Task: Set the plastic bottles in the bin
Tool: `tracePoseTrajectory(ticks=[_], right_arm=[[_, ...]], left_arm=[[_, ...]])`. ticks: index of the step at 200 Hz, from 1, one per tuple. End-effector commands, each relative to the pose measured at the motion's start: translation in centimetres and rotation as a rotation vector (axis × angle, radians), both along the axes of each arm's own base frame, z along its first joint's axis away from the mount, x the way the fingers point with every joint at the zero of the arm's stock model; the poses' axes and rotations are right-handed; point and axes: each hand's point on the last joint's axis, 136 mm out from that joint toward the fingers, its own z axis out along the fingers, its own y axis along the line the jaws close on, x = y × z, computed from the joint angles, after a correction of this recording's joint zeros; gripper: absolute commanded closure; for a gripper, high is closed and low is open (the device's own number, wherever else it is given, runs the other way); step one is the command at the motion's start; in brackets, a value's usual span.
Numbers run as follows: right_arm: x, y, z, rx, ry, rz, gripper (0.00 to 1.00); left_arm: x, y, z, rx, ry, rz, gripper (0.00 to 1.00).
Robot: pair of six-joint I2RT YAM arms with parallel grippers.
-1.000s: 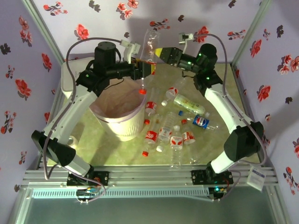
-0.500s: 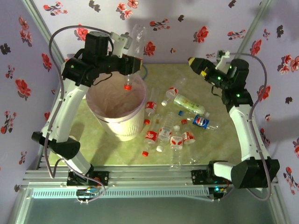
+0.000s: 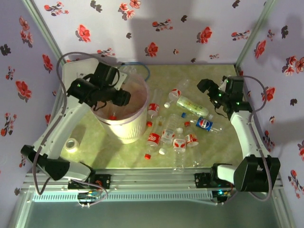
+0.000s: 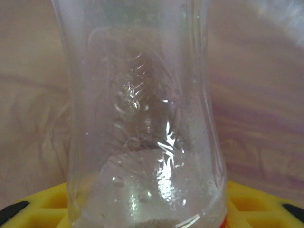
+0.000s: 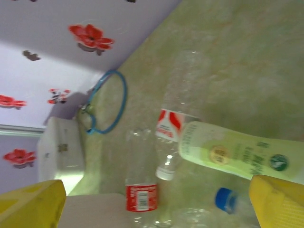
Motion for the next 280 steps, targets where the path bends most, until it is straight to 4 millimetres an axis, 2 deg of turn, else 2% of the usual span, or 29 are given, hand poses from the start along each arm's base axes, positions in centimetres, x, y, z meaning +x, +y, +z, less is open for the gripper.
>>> tracePoseTrajectory(ticks=[1,16,43,82,103,130,167,213,241,246,263,280], right_arm=[[-0.8,-1.7,1.1,-0.119,-0.031,-0.045,0.01],[-0.8,-1.8,0.6,-0.118,-0.019,-0.051,0.01],[-0.9,-1.9,-1.9,-0.104,0.090,-0.064,0.01],[-2.3,-3.1,-6.1,-0.159,0.282,-0.105,0.01],[-2.9,-3.4,-7.5,-0.172,0.333,-0.114,0.01],[-2.8,-3.1,-8.5,-0.148,0.346,-0.112,0.01],[-2.3,-3.4,-8.7,-0.156,0.345,-0.128,0.01],[-2.0,-4.1,-9.1,-0.165,0.363,-0.179,0.01],[-1.8,-4.1,-8.9,-0.171,0.350,-0.168,0.01],[-1.7,-4.1,-8.8,-0.173,0.345,-0.167,0.01],[-1.5,-3.9,-8.5,-0.159,0.338,-0.161,0.01],[-0.7,-3.0,-8.1,-0.114,0.321,-0.138,0.01]], left_arm=[[-0.8,0.9,-0.1,-0.005,-0.043,0.033,0.99],[-1.2,1.4,-1.1,0.006,-0.039,0.042,0.98],[-1.2,1.8,-3.9,0.059,0.003,0.050,0.97],[-0.1,0.2,-6.9,0.045,0.015,0.054,0.95],[0.6,-0.2,-8.5,0.052,0.021,0.057,0.94],[1.6,-0.7,-10.8,0.081,0.034,0.059,0.93],[3.5,-0.7,-14.0,0.138,0.033,0.103,0.93],[4.9,-1.3,-17.5,0.152,0.072,0.157,0.90],[5.1,-1.5,-18.6,0.167,0.100,0.168,0.77],[5.1,-1.6,-18.6,0.164,0.100,0.169,0.70],[5.1,-1.6,-17.7,0.156,0.092,0.170,0.38],[5.0,-1.7,-16.1,0.147,0.075,0.164,0.26]])
